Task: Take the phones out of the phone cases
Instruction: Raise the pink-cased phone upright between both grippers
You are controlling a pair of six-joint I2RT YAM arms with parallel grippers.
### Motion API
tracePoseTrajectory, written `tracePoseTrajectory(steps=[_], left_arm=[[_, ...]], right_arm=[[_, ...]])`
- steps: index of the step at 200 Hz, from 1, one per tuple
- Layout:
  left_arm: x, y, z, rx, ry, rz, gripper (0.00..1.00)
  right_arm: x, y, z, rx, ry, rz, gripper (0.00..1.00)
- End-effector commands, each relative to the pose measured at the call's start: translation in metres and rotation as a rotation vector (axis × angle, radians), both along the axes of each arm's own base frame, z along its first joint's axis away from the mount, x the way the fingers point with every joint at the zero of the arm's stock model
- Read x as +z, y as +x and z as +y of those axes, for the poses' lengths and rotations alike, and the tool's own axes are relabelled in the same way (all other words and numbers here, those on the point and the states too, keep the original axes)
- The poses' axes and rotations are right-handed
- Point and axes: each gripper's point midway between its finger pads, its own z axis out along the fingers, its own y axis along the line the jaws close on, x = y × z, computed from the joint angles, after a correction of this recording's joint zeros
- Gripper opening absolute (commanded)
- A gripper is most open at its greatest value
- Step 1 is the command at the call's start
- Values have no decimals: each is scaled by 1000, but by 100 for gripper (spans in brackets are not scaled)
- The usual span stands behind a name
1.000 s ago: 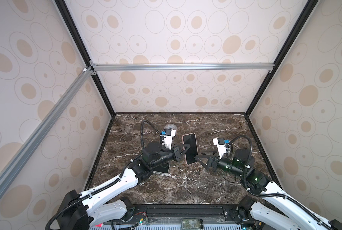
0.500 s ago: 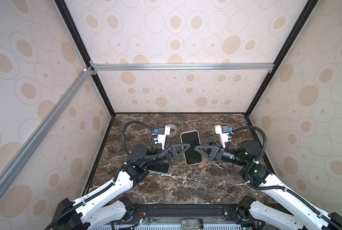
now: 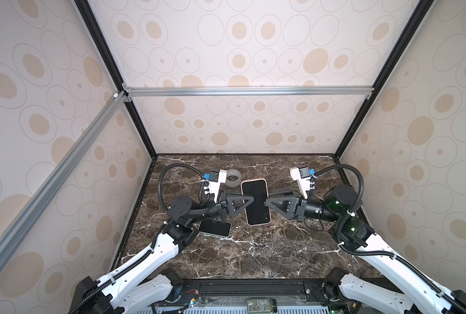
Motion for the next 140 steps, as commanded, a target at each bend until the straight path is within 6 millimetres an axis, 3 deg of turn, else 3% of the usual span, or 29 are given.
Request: tracePoseTrajectory(steps=[1,62,140], left_arm=[[39,-17,7,-41,-59,-117,0],[40,-18,5,-46,-31,-141,0],[39,-16,3,-42,-9,-139,0]], right_arm=[[10,-9,1,50,-1,-31,41],[8,-16,1,77,-7,-96,29],[7,-11,4,78,-5,-82,12]])
